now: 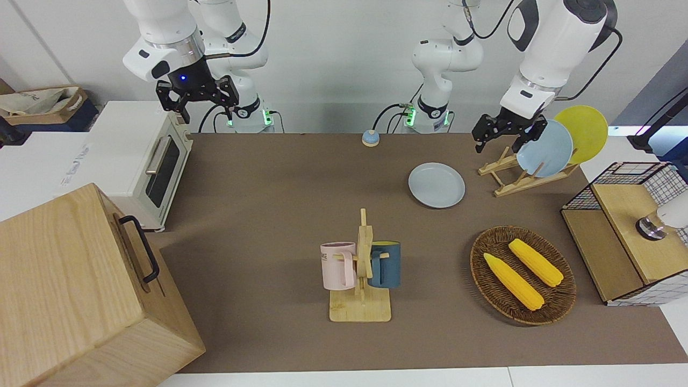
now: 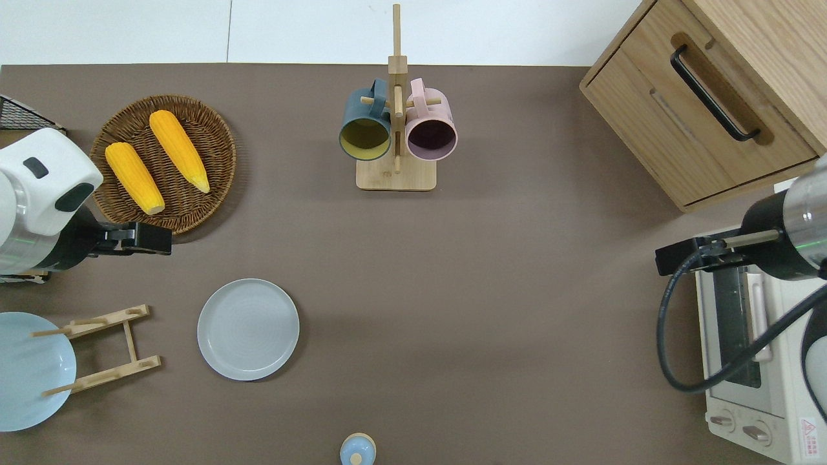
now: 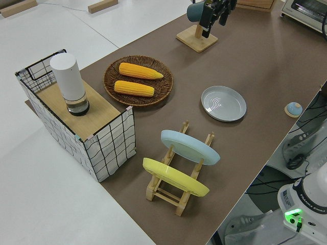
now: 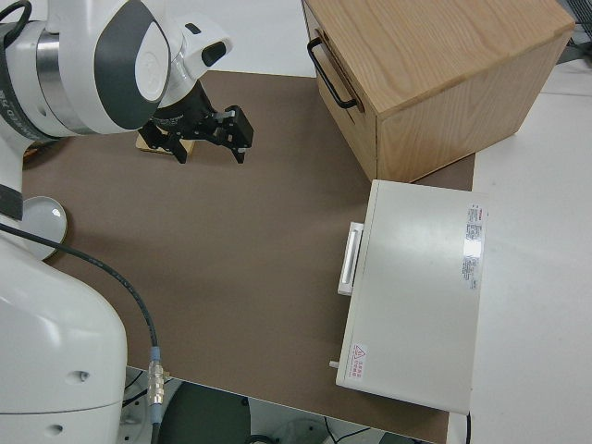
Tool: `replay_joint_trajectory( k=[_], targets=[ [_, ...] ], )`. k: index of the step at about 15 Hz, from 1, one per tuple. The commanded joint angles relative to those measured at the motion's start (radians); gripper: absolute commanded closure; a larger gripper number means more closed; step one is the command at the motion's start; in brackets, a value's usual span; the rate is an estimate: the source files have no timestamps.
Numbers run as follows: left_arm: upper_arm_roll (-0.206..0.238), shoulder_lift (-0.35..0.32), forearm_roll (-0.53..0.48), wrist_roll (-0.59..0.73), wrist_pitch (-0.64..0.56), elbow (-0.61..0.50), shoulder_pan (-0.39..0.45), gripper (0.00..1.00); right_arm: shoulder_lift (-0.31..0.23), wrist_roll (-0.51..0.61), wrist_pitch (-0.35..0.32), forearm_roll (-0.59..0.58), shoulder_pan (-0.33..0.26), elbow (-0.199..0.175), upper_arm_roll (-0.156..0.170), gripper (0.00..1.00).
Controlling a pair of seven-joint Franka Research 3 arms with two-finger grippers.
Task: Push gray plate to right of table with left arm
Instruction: 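Lower the left gripper toward the gray plate's near edge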
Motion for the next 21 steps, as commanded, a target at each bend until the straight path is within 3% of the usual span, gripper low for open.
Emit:
replay_joint_trajectory(
  k=[1, 10, 13, 15, 21],
  targets=[
    [0.002, -0.002, 0.006, -0.034, -0.024, -0.002, -0.007, 0.01, -0.008, -0.003, -0.012, 0.008, -0.011, 0.001, 0.004, 0.017],
    [0.002, -0.050, 0.009, -0.050, -0.001, -0.100, -0.006, 0.01, -0.008, -0.001, -0.012, 0.010, -0.011, 0.001, 0.006, 0.017],
    [0.009, -0.119, 0.010, -0.019, 0.092, -0.239, 0.003, 0.01, -0.008, -0.003, -0.012, 0.008, -0.011, -0.001, 0.006, 0.017],
    [0.014, -0.191, 0.010, 0.005, 0.200, -0.391, 0.005, 0.01, -0.008, -0.001, -0.012, 0.008, -0.011, -0.001, 0.006, 0.017],
    [0.017, -0.258, 0.047, 0.033, 0.352, -0.603, 0.008, 0.01, -0.008, -0.003, -0.012, 0.008, -0.011, -0.001, 0.006, 0.017]
  ],
)
